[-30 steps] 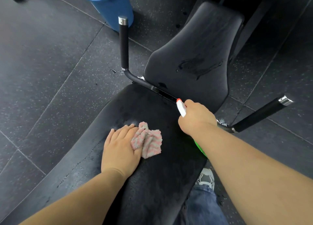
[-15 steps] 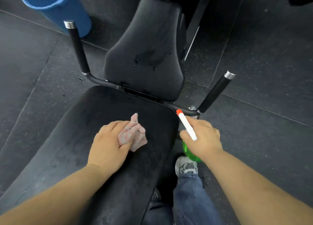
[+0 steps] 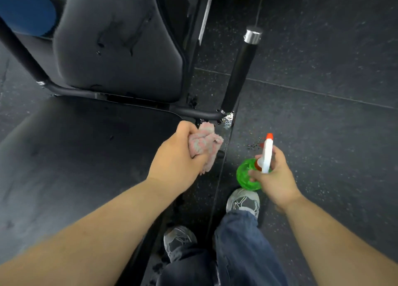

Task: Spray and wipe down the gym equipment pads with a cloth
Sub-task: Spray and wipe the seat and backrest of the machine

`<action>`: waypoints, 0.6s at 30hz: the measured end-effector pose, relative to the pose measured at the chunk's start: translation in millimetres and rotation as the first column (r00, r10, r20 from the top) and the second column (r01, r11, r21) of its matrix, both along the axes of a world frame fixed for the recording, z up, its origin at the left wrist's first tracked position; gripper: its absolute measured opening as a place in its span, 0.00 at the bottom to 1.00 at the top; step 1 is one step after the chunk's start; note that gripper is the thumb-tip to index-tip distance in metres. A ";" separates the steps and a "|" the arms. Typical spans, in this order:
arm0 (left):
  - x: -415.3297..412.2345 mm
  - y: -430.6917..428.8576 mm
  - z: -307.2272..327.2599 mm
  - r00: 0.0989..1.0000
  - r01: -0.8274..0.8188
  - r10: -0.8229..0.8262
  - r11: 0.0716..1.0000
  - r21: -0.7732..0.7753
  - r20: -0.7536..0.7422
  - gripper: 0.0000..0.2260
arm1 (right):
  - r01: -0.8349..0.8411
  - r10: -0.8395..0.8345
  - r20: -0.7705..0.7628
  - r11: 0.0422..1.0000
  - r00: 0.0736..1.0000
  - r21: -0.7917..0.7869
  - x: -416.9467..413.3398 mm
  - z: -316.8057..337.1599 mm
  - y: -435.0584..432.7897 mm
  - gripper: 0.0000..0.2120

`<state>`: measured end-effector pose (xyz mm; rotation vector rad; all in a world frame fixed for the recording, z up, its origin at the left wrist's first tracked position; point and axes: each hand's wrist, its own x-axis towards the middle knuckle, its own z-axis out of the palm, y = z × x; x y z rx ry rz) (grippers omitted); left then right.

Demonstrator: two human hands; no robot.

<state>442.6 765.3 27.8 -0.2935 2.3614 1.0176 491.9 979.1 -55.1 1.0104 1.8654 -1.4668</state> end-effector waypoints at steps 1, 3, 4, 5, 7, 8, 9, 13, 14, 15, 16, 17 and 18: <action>-2.4 4.7 -4.0 1.000 0.023 -0.024 1.000 -0.012 -0.021 0.09 | 0.084 -0.083 0.019 0.994 0.996 -0.070 -1.0 -9.4 3.8 0.38; -7.3 18.3 -14.7 0.994 0.093 -0.096 0.995 -0.048 -0.059 0.09 | 0.242 -0.228 0.089 0.948 0.970 -0.207 -2.3 -23.1 9.1 0.35; -10.0 23.2 -19.7 0.990 0.118 -0.122 0.991 -0.064 -0.069 0.10 | 0.289 -0.268 0.118 0.930 0.956 -0.228 -3.2 -28.7 8.7 0.33; -12.8 26.0 -22.8 0.988 0.131 -0.136 0.989 -0.074 -0.069 0.10 | 0.313 -0.287 0.140 0.922 0.948 -0.229 -2.8 -35.1 6.4 0.31; -16.7 31.7 -29.1 0.987 0.146 -0.151 0.986 -0.081 -0.060 0.10 | 0.372 -0.340 0.170 0.904 0.925 -0.210 -0.2 -48.7 4.7 0.28; -17.9 34.6 -31.6 0.985 0.155 -0.160 0.984 -0.088 -0.057 0.10 | 0.399 -0.371 0.167 0.897 0.913 -0.190 0.2 -55.0 5.8 0.25; -19.1 37.9 -35.7 0.983 0.169 -0.176 0.980 -0.107 -0.053 0.11 | 0.434 -0.412 0.153 0.886 0.898 -0.164 0.0 -62.3 8.7 0.23; -21.8 41.4 -42.0 0.978 0.178 -0.193 0.970 -0.167 -0.081 0.14 | 0.413 -0.405 0.140 0.910 0.904 -0.035 -7.1 -72.5 17.1 0.21; -21.3 42.8 -40.5 0.981 0.165 -0.178 0.976 -0.144 -0.081 0.14 | 0.370 -0.365 0.160 0.929 0.917 -0.002 -6.5 -70.1 20.0 0.22; -21.9 43.3 -39.2 0.985 0.144 -0.154 0.983 -0.113 -0.084 0.14 | 0.303 -0.306 0.185 0.952 0.934 0.047 -6.8 -67.3 20.3 0.22; -21.9 43.1 -37.4 0.988 0.113 -0.120 0.991 -0.076 -0.095 0.13 | 0.193 -0.218 0.198 0.971 0.956 0.138 -7.0 -59.8 20.0 0.23; -22.1 41.0 -33.2 0.992 0.063 -0.067 0.997 -0.042 -0.104 0.13 | 0.063 -0.118 0.190 0.960 0.975 0.272 -8.8 -48.8 18.2 0.24; -23.0 37.4 -27.7 0.994 0.000 -0.001 1.000 -0.007 -0.109 0.13 | 0.002 -0.064 0.137 0.913 0.988 0.408 -13.3 -35.8 13.4 0.24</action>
